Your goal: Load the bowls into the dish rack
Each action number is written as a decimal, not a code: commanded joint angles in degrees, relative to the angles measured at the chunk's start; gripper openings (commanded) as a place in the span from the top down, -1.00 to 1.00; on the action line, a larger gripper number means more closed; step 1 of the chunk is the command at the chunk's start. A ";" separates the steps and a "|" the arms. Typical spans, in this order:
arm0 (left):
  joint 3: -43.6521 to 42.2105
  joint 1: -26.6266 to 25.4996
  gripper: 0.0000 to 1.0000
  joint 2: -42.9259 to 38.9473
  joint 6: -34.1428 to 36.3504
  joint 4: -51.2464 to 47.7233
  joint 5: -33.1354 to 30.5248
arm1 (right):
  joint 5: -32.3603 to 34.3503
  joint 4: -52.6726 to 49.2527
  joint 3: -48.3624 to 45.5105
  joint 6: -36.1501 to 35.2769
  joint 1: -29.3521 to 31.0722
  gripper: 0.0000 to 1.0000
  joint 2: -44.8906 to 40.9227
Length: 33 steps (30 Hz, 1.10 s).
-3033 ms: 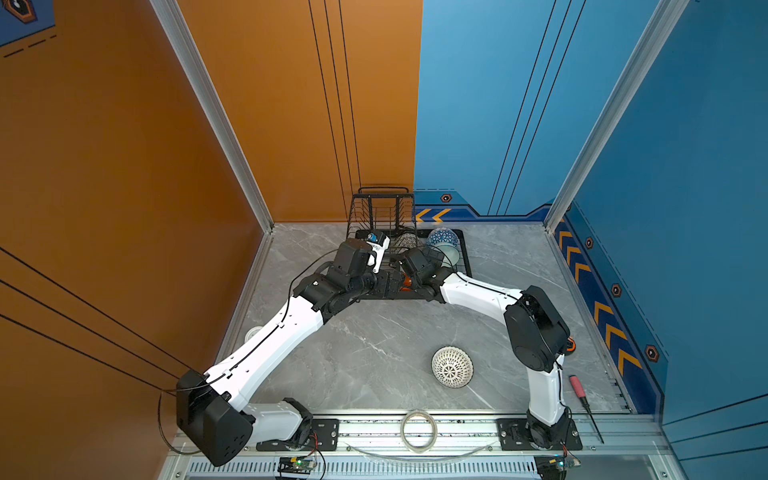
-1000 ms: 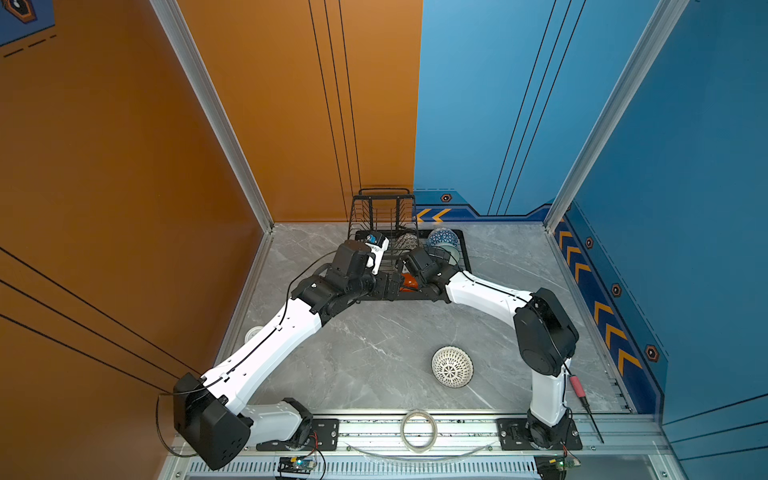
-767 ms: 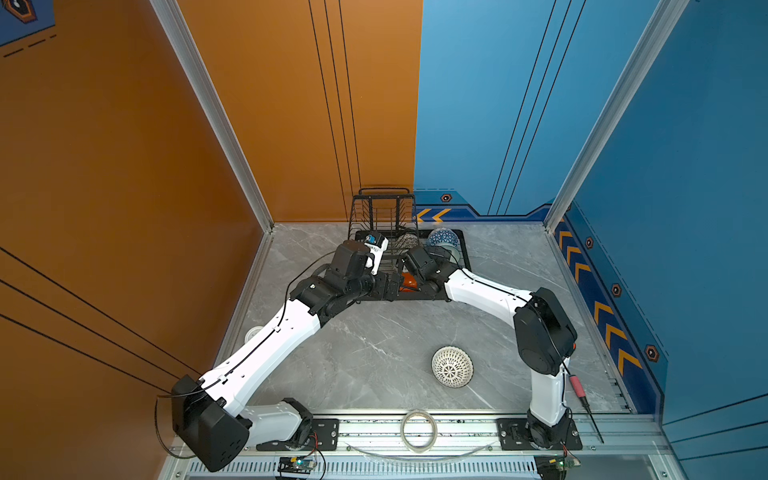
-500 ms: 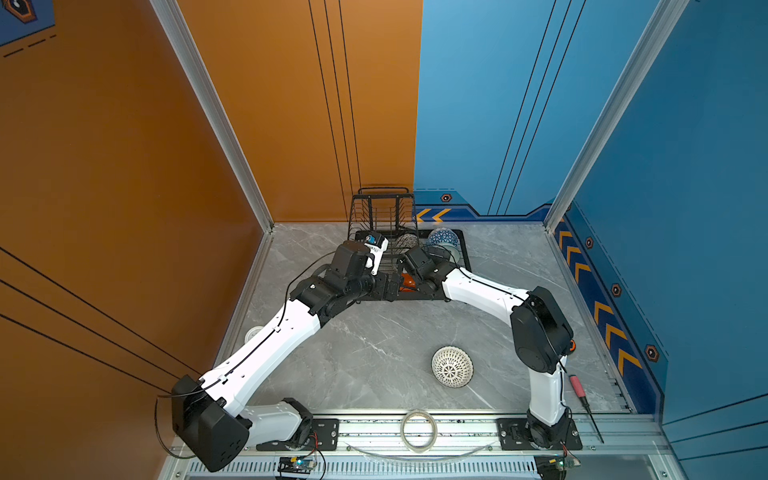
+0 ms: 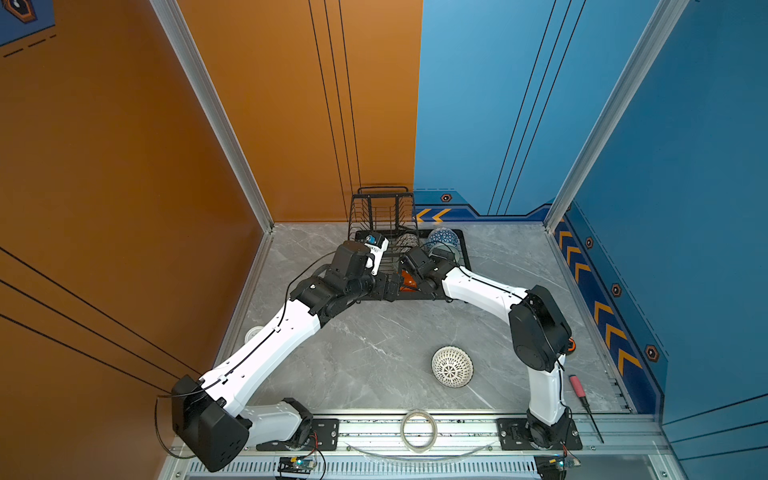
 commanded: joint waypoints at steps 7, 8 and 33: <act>-0.39 -0.35 -0.96 -0.49 0.10 -0.65 -0.54 | -1.64 -1.72 -2.10 4.57 -3.28 -1.00 -4.63; -0.43 -0.34 -0.96 -0.54 0.11 -0.71 -0.47 | -1.99 -1.72 -2.57 4.88 -3.36 -1.00 -5.12; -6.86 -11.75 -0.96 -3.16 -6.48 -5.65 -6.12 | -45.52 0.13 -19.53 28.91 -16.01 -1.00 -37.28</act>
